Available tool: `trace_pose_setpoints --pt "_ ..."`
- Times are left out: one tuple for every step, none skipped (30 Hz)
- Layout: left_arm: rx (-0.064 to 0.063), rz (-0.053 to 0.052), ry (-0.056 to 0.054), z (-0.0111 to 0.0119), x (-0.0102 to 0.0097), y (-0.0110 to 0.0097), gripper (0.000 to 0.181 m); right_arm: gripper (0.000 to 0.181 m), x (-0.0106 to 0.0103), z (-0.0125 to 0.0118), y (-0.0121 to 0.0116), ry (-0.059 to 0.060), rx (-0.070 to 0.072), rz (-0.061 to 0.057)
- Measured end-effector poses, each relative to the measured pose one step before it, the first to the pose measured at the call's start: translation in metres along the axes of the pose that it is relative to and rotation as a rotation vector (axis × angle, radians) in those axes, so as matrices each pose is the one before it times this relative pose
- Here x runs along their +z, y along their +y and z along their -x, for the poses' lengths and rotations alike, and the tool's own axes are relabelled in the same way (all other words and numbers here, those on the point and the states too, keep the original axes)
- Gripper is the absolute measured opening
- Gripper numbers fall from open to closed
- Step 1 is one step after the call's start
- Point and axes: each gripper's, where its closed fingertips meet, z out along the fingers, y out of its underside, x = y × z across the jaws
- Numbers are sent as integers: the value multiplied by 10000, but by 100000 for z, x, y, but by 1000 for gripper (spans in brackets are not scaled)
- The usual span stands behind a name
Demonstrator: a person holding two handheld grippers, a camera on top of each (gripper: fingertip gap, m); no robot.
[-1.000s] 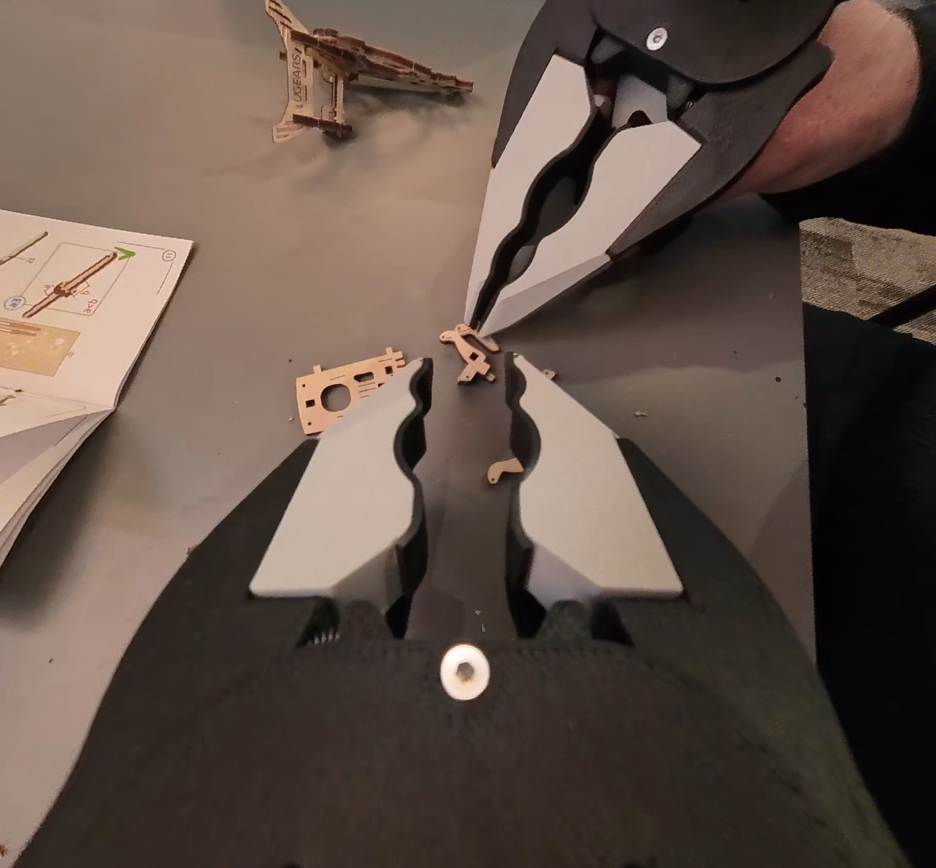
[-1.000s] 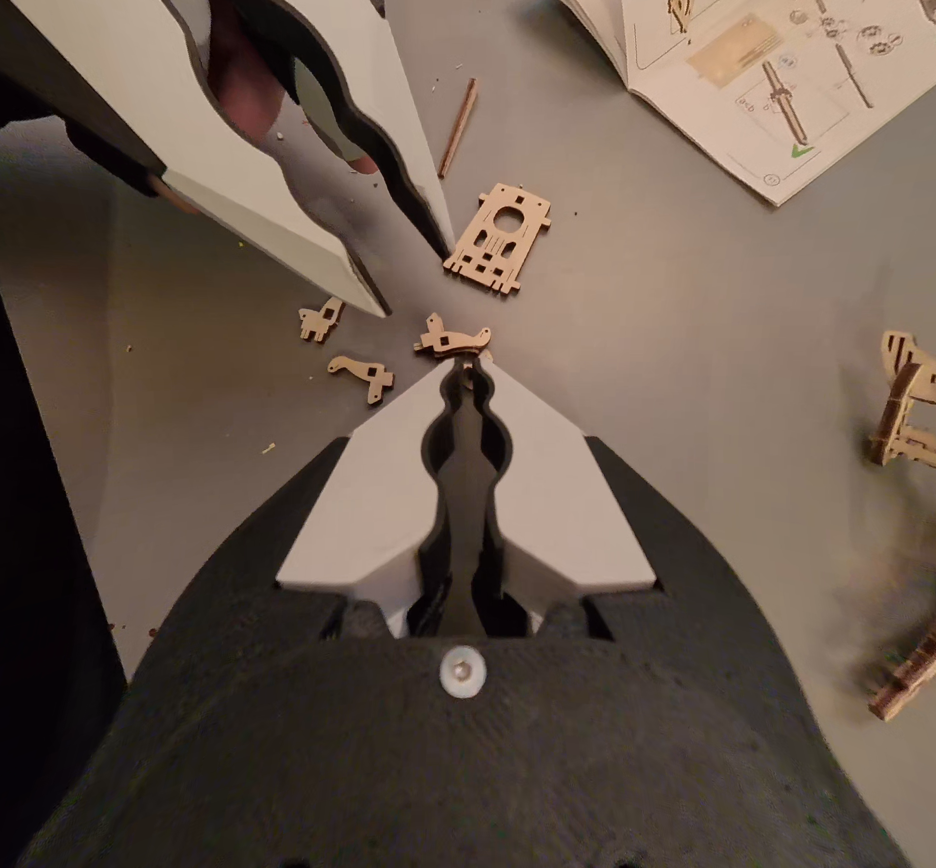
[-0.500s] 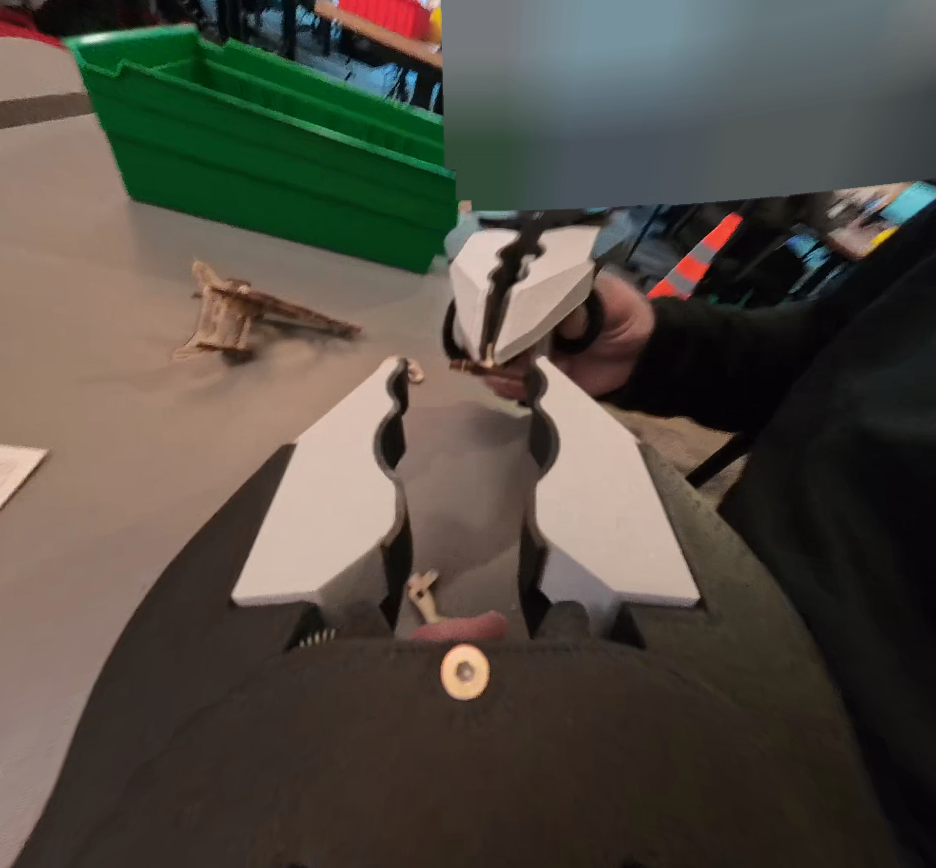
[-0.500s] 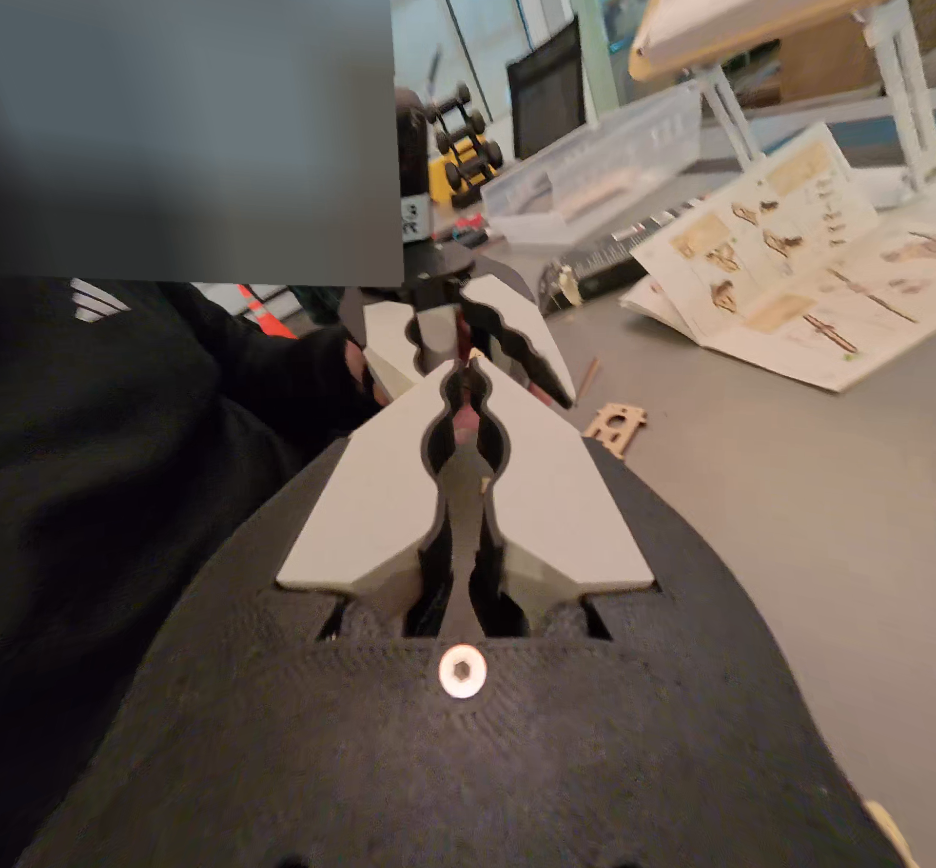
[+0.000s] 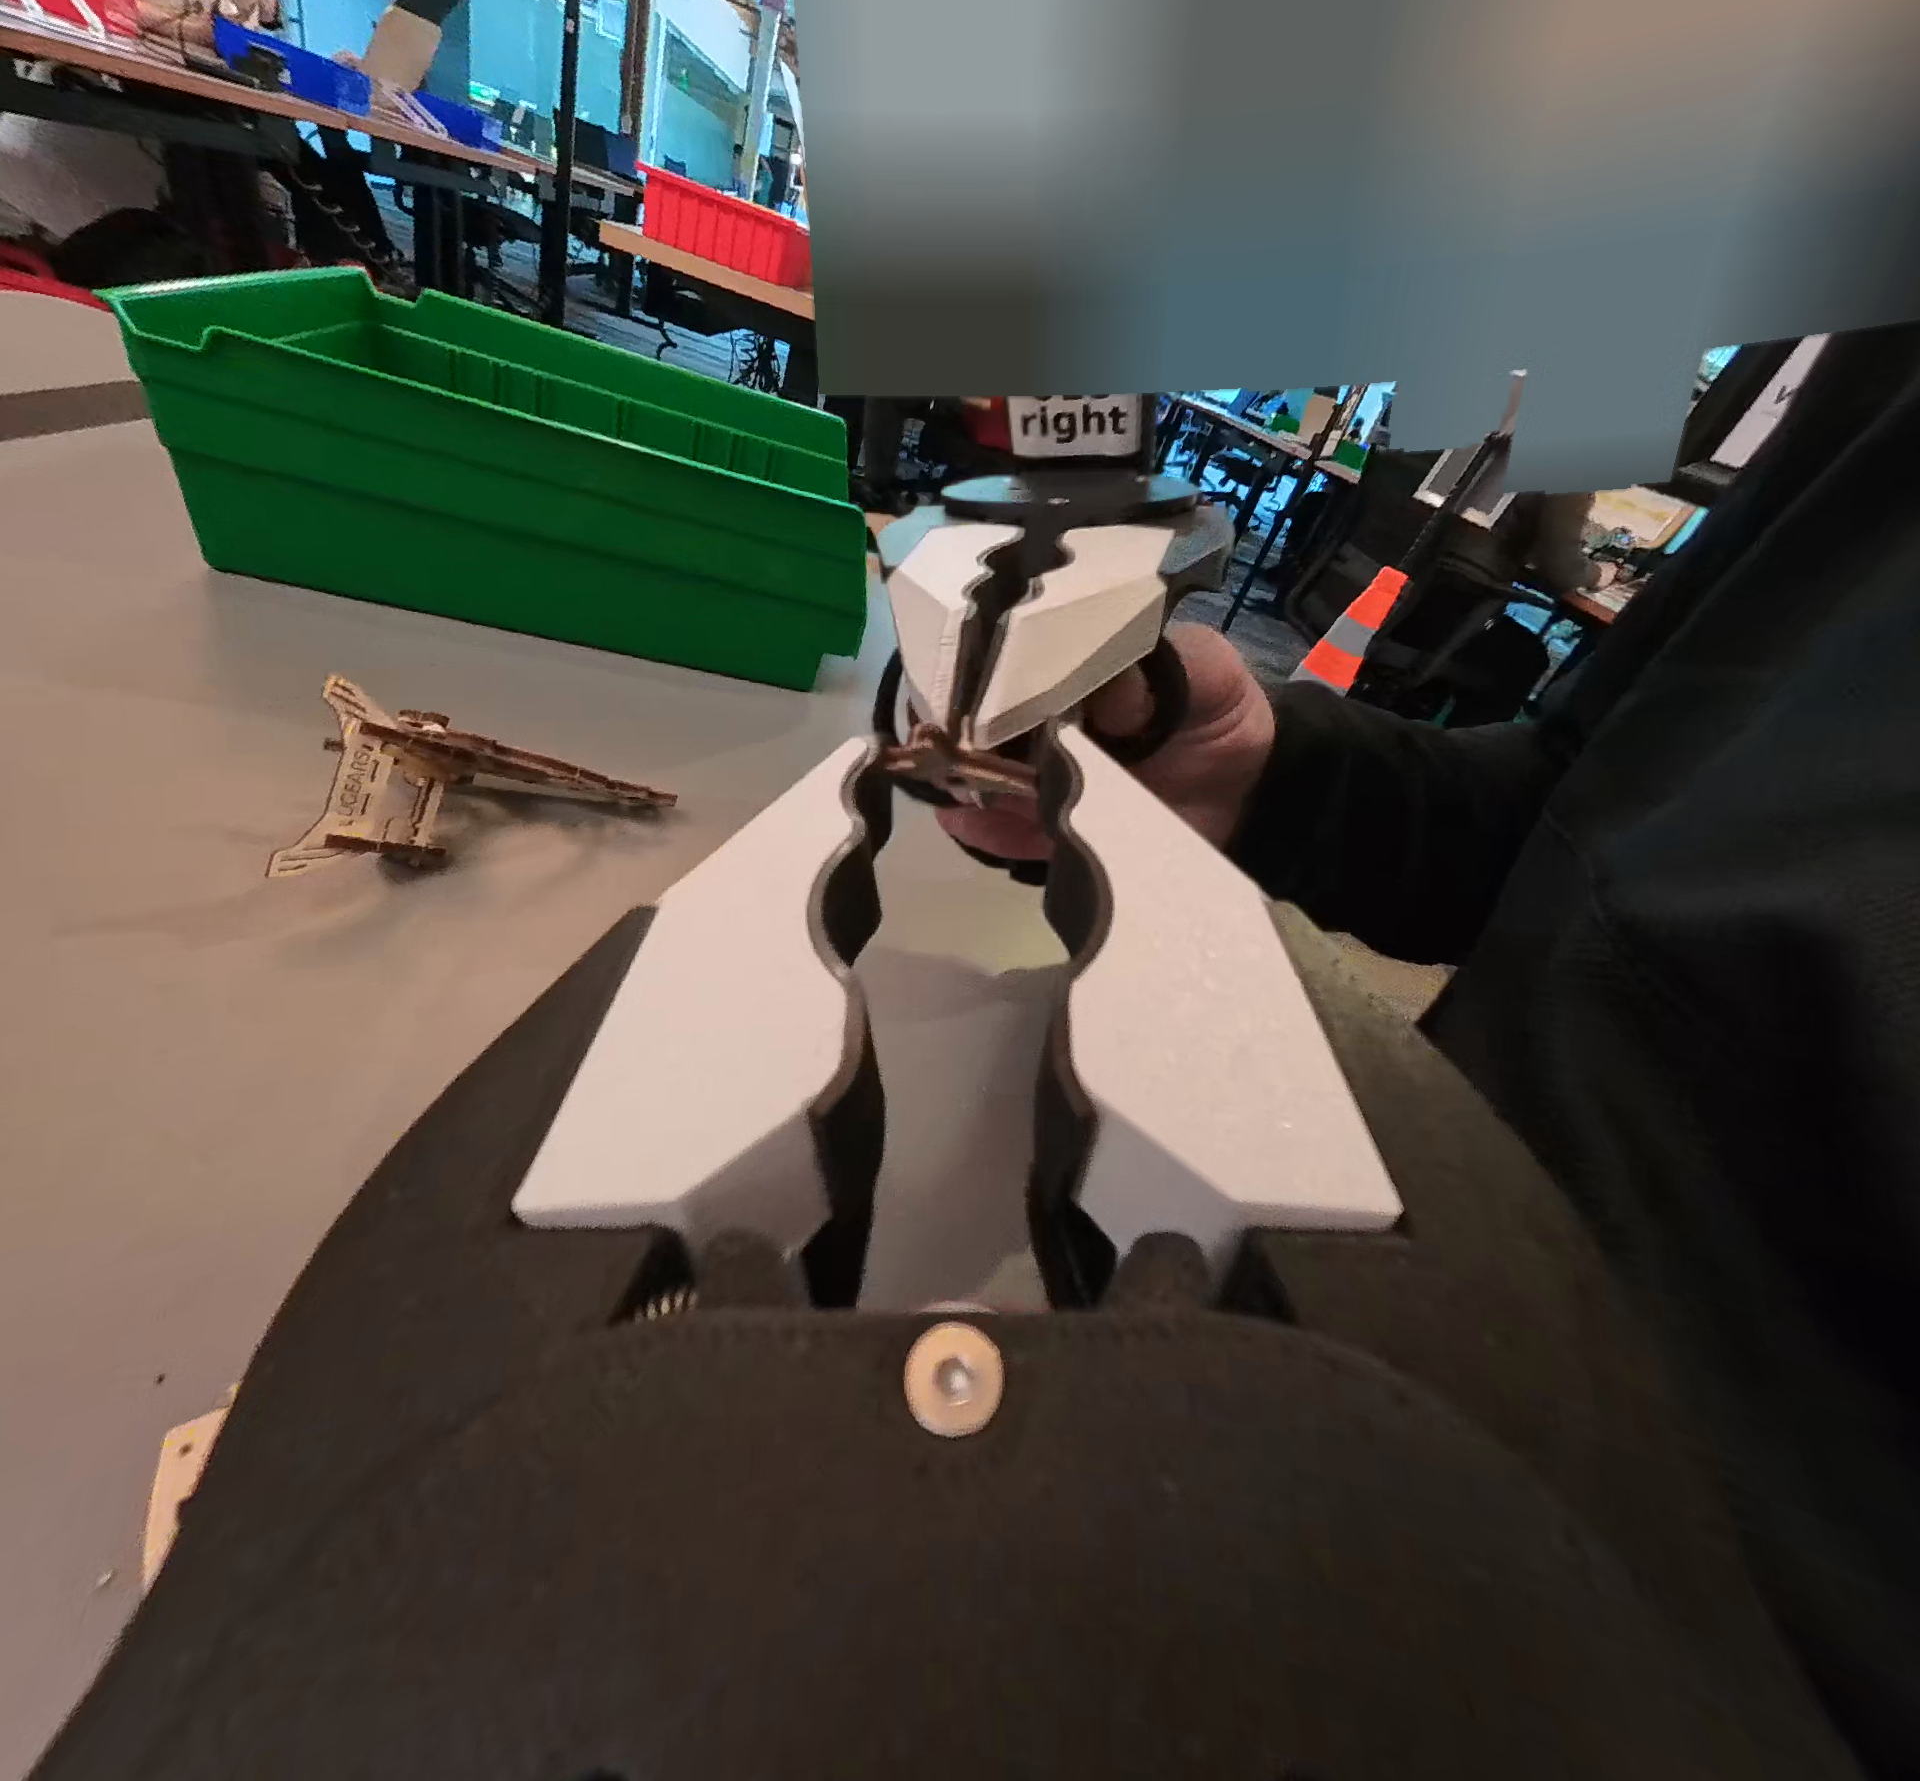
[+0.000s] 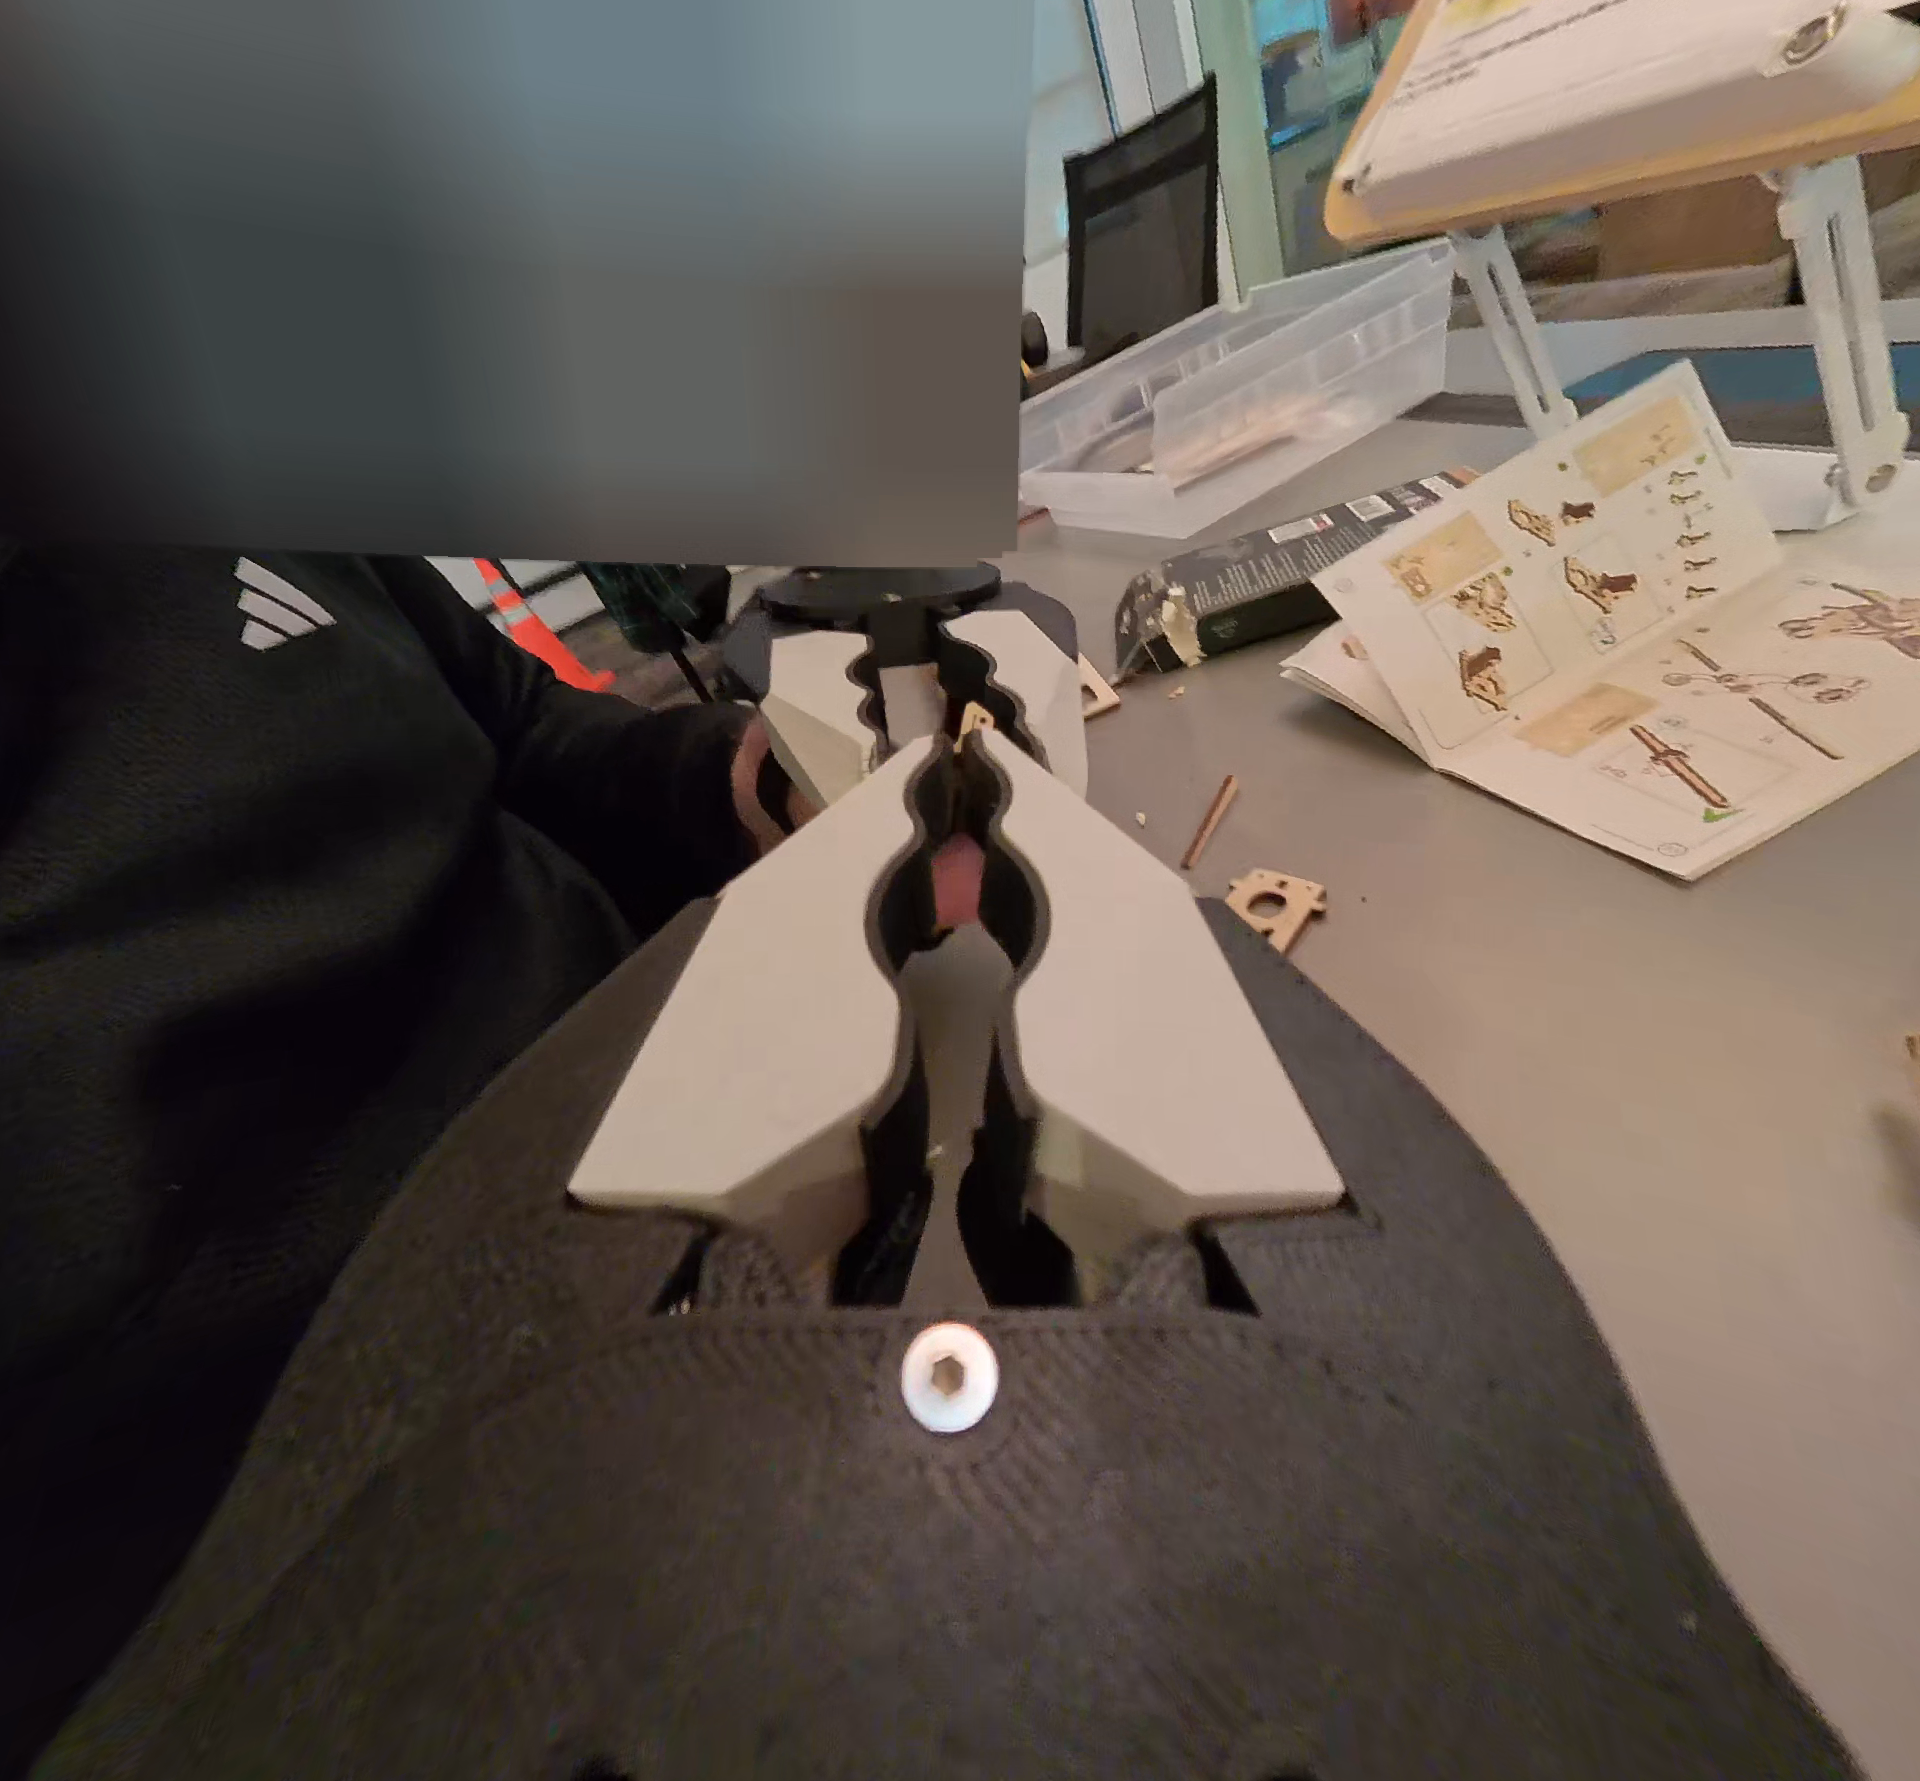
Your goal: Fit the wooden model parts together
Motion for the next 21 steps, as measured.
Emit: trace_pose_setpoints --pt "12 -45 97 -221 -16 -159 26 0 -8 -21 68 152 -151 213" --pt "125 108 -91 13 62 6 26 0 6 115 -63 99 -168 142" --pt "54 51 -99 39 32 -66 26 0 -67 92 -60 73 -135 136" --pt "-69 -52 49 -78 -36 -84 25 0 -74 -16 -40 89 -77 114" --pt "10 42 -43 -23 37 107 26 0 -19 41 -64 32 -19 29" --pt "91 70 -54 -49 77 91 26 0 -49 45 34 7 14 51" --pt "-61 -84 159 -280 18 -238 25 0 -111 25 77 13 12 82" --pt "51 -25 -9 -90 23 -161 25 0 -143 147 -68 -64 36 -29" --pt "202 156 -153 121 4 180 25 0 -107 159 -151 -55 20 -82" --pt "-105 -42 122 -125 -33 -81 25 0 -53 -16 44 89 -68 93" --pt "-53 -76 10 -73 38 -121 25 0 -44 4 73 102 -102 165" --pt "30 44 -438 749 -264 70 25 0 -96 80 -106 19 -21 2" --pt "-507 -436 -252 1428 -1245 -498 26 0 -435 -75 -538 21 141 -342" --pt "-605 -522 -250 1568 -1433 -748 25 0 -1192 -429 -1136 143 217 -584" --pt "460 193 -146 155 -272 37 25 0 -1493 -761 -1053 427 -46 -359" --pt "682 347 116 -1091 700 271 26 0 -700 -464 18 330 -238 196" --pt "411 64 143 -966 725 -16 26 0 257 156 820 -30 -160 423" --pt "172 110 72 -284 363 205 26 0 546 309 547 -136 1 177" --pt "55 171 76 81 49 346 26 0 305 191 -5 -159 136 -31" --pt "10 -62 23 139 -137 -25 26 0 60 42 -319 -38 39 -83" --pt "7 -120 -17 76 -118 -266 26 0 158 17 -243 112 -136 -2"
